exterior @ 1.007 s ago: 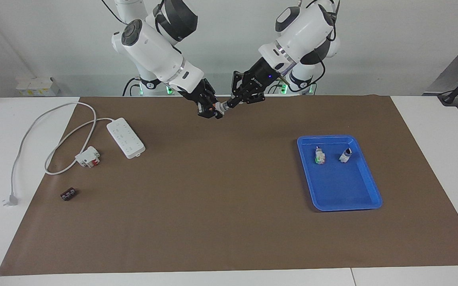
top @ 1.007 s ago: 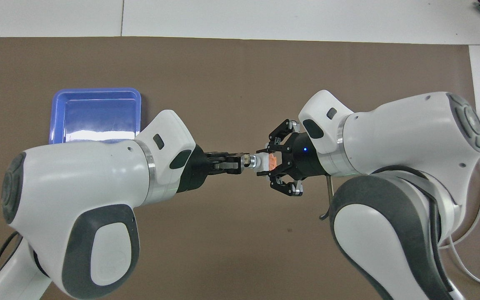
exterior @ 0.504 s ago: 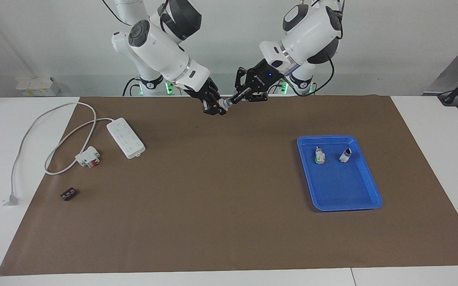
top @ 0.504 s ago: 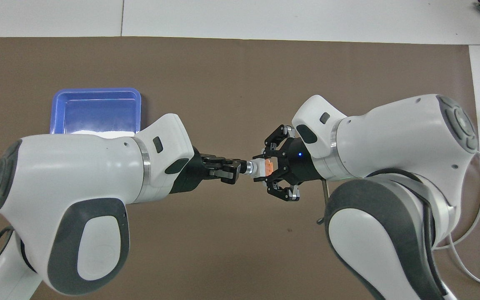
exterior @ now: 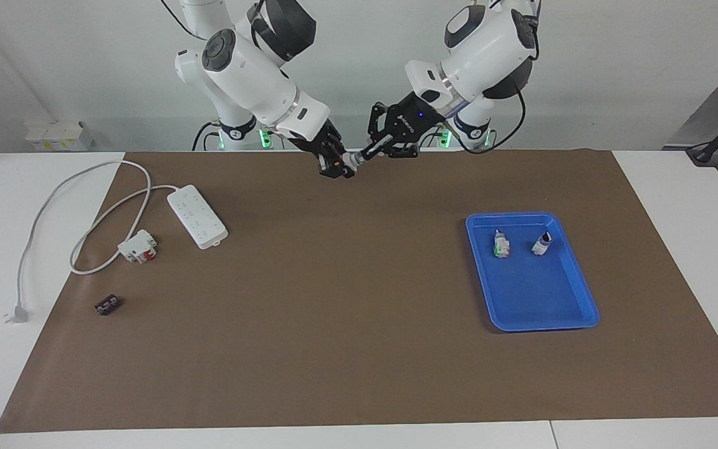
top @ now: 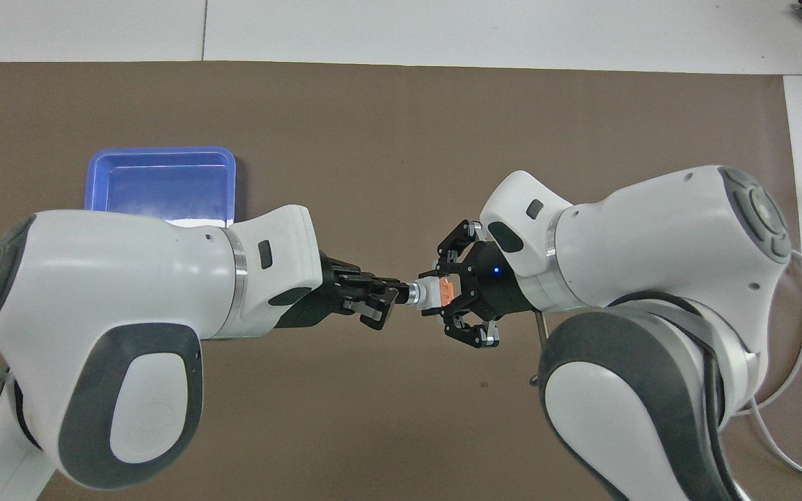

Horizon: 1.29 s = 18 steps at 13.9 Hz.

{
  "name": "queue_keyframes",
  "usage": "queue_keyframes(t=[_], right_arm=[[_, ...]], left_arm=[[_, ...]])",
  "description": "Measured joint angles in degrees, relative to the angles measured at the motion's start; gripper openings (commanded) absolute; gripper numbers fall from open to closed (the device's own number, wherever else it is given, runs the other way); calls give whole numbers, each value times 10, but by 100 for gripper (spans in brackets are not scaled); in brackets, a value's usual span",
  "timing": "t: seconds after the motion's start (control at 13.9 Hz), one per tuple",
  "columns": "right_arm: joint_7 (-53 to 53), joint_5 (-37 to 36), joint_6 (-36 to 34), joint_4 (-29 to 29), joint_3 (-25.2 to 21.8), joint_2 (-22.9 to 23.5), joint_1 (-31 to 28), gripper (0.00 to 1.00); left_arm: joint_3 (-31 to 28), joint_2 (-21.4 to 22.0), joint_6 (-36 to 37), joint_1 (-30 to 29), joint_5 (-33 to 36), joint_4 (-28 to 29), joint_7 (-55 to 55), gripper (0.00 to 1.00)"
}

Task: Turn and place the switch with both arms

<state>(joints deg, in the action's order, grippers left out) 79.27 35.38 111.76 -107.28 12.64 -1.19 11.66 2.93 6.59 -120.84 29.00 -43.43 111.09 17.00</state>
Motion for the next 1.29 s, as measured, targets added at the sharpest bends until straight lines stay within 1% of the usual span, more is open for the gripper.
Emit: queue_keyframes(t=[0.07, 0.14, 0.5, 0.86, 1.15, 1.29], right_arm=[[0, 0, 0, 0, 0, 0, 0, 14], [0, 0, 0, 0, 0, 0, 0, 99], [0, -6, 24, 0, -8, 3, -9, 100], [0, -19, 41, 0, -8, 3, -9, 100], [-1, -37, 42, 1, -9, 4, -11, 100], [-16, -50, 42, 1, -9, 4, -14, 100]], left_arm=[[0, 0, 0, 0, 0, 0, 0, 0], [0, 0, 0, 0, 0, 0, 0, 0], [8, 4, 33, 2, 0, 1, -3, 0], [6, 4, 40, 3, 0, 3, -25, 0], [3, 4, 46, -23, 2, 4, -39, 0], [2, 4, 50, -38, 32, 6, -52, 0]])
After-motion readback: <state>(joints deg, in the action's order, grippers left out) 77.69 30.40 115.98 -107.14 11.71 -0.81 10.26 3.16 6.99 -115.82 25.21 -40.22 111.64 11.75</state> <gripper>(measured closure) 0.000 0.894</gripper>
